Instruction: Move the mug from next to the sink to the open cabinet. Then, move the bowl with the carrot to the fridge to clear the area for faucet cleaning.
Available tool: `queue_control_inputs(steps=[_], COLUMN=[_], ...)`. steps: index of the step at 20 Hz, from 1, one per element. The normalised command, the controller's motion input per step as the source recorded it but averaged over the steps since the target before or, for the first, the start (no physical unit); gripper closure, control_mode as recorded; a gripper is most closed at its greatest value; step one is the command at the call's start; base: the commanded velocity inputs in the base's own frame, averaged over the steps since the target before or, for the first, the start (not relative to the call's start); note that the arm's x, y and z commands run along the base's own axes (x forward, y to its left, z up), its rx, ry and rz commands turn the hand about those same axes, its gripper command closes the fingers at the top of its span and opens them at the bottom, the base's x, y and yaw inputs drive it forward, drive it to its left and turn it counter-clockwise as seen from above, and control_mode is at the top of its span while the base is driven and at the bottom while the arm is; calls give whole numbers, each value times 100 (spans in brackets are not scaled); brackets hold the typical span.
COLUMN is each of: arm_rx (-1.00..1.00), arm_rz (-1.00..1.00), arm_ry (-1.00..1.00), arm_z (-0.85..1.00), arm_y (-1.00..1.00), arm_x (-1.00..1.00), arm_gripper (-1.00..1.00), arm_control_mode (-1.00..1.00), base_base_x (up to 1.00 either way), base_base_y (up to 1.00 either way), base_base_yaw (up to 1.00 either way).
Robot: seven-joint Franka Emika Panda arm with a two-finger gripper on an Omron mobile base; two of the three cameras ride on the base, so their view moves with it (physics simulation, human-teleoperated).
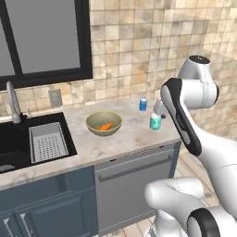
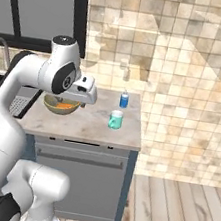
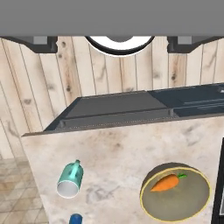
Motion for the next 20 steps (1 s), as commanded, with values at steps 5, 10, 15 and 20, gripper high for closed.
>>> queue_control_inputs(steps=[5,10,15,20], arm_rx=[0,0,0,0], arm_rz=[0,0,0,0], arm_ry=[0,0,0,0], arm_z=[0,0,0,0], arm_y=[0,0,0,0], arm_x=[0,0,0,0], arm_gripper=[-100,-100,-100,-100], arm_control_mode=[100,100,100,100], base_base_x=[22,3,23,44], base_base_y=[0,0,1,32], base_base_yaw=[-22,-32,-14,-15])
